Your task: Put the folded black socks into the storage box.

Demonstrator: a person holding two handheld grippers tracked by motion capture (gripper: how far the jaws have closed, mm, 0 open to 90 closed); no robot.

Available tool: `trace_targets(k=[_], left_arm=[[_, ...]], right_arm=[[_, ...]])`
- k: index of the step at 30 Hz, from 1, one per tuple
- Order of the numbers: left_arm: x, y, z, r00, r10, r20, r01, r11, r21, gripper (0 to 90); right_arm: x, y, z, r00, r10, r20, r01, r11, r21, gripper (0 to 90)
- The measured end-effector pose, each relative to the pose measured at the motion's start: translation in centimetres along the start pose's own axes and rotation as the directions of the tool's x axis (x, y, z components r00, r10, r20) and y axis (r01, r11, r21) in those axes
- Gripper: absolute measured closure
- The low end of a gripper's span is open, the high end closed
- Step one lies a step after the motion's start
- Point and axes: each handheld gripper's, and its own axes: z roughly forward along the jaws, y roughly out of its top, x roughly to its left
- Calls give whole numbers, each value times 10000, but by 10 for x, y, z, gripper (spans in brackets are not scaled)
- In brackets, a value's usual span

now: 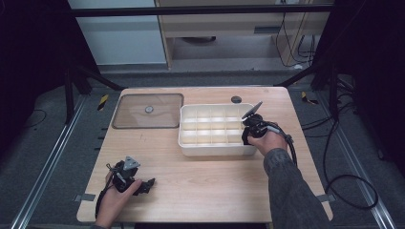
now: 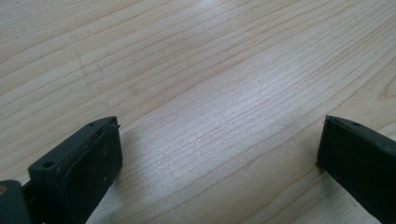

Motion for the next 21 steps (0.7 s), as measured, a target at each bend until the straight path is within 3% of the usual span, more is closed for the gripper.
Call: trace_targets(k=[21], left_arm=[[0, 0, 0, 10000, 43, -10, -43, 10000, 4, 0]], right_arm=[[-2, 2, 9, 9997, 187, -142, -182, 9992, 349, 900]])
